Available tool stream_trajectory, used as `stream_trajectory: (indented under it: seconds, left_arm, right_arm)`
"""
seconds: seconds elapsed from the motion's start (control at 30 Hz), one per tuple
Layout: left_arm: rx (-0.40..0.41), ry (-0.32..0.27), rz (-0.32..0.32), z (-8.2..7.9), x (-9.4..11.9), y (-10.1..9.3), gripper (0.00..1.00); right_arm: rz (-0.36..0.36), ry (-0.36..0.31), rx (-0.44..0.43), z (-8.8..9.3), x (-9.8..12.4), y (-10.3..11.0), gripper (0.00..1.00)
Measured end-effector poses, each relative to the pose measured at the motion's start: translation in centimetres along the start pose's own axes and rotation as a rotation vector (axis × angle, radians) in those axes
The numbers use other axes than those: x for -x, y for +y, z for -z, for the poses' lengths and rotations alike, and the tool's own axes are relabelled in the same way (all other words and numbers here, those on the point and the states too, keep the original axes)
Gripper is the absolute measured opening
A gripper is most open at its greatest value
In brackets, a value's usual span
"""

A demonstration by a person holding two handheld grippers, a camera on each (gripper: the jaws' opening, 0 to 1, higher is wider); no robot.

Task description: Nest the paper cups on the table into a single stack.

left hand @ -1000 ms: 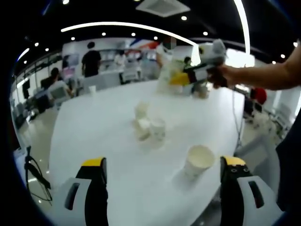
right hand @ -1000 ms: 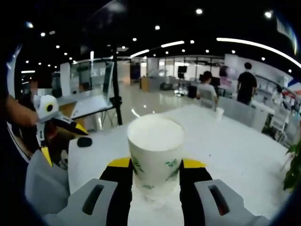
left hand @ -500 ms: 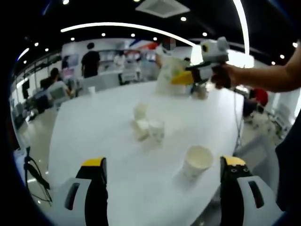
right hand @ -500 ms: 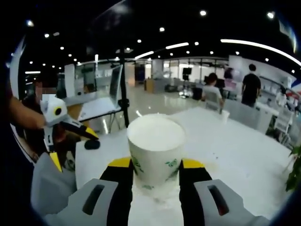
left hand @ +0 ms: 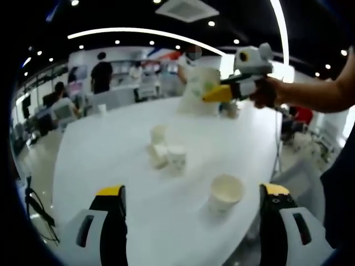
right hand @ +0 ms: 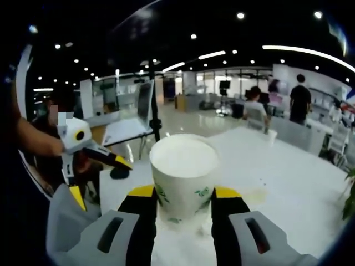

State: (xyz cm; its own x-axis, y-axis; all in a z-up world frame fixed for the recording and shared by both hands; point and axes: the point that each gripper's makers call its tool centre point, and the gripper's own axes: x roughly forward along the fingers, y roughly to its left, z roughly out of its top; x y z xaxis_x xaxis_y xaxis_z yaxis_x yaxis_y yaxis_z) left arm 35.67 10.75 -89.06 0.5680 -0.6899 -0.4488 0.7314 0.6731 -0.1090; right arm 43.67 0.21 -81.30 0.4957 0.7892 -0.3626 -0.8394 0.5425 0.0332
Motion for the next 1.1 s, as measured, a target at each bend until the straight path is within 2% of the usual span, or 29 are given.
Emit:
stream_trajectory:
  seconds: [0.2, 0.53, 0.7, 0.87, 1.1]
  left_arm:
    - [-0.022, -0.005, 0.041, -0.4, -0.3, -1.1, 1.00]
    - [-0.017, -0.015, 0.049, -0.9, -0.6, -1.4, 1.00]
    - [-0.016, -0.025, 0.044, -1.1, -0.6, -1.4, 1.00]
    - [0.011, -0.043, 0.077, -1.7, -0.4, -2.0, 1.00]
    - [0.063, -0.087, 0.115, -3.0, -0.1, -2.7, 0.97]
  right_arm:
    - [-0.014, -0.003, -0.009, 0.6, 0.4, 1.3, 0.36]
    - [-0.035, 0.006, -0.010, 1.9, 1.9, 3.6, 0.36]
    - [-0.039, 0.003, -0.024, 2.0, 2.5, 4.3, 0.36]
    - [-0.052, -0.002, -0.007, 1.9, 2.9, 5.2, 0.36]
    - [-0.104, -0.060, -0.024, 1.2, 3.1, 6.9, 0.37]
